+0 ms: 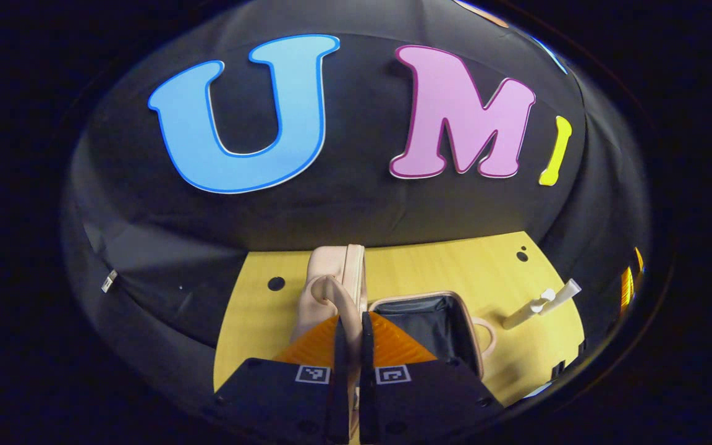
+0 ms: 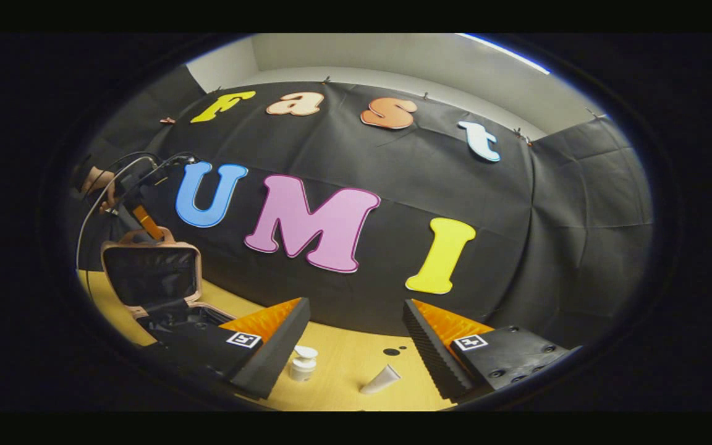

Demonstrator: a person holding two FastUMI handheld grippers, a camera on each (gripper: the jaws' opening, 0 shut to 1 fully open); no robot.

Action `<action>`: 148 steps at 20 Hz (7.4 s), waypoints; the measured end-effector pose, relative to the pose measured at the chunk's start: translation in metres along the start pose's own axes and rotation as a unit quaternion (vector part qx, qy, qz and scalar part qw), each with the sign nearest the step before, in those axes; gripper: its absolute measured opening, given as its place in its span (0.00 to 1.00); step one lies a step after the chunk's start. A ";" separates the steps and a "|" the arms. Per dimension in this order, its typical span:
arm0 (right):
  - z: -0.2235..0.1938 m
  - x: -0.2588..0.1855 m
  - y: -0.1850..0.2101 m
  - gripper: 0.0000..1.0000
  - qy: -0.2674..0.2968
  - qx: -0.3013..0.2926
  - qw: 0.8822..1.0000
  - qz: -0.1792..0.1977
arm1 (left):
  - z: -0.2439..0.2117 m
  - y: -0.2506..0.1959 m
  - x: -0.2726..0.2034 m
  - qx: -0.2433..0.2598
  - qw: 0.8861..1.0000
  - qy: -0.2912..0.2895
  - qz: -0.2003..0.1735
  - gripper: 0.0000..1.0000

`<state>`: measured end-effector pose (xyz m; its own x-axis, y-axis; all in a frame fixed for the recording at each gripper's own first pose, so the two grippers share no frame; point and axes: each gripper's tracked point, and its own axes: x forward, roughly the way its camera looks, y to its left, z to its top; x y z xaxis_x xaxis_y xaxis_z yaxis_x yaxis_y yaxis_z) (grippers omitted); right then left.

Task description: First open the suitcase, pack the skin care products into it, and then close the suitcase.

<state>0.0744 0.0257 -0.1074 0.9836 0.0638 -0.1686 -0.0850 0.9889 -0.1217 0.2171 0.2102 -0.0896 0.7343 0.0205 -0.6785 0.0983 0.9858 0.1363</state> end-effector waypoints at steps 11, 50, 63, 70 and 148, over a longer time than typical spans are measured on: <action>-0.080 0.001 0.046 0.96 0.094 0.024 0.995 -0.017 | -0.157 0.200 0.169 -0.025 0.994 0.021 0.104 0.10; -0.203 -0.016 -0.081 0.97 0.164 0.101 0.978 -0.083 | -0.040 -0.421 0.067 0.053 0.961 -0.224 -0.153 0.98; -0.260 -0.024 -0.073 0.97 0.210 0.112 0.969 -0.060 | -0.051 -0.515 0.204 0.066 0.967 -0.177 -0.169 0.90; -0.283 -0.008 -0.061 0.97 0.220 0.119 0.967 -0.057 | -0.048 -0.516 0.207 0.058 0.969 -0.165 -0.176 0.63; -0.301 0.029 0.326 0.40 0.556 0.162 0.811 0.087 | -0.084 -0.114 -0.158 -0.226 0.961 -0.064 -0.144 0.92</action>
<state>0.0276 0.3097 -0.4465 0.1958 0.2230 -0.9550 0.0165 0.9729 0.2306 0.0334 0.1084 -0.0589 0.7993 -0.2570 -0.5432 0.0295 0.9197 -0.3916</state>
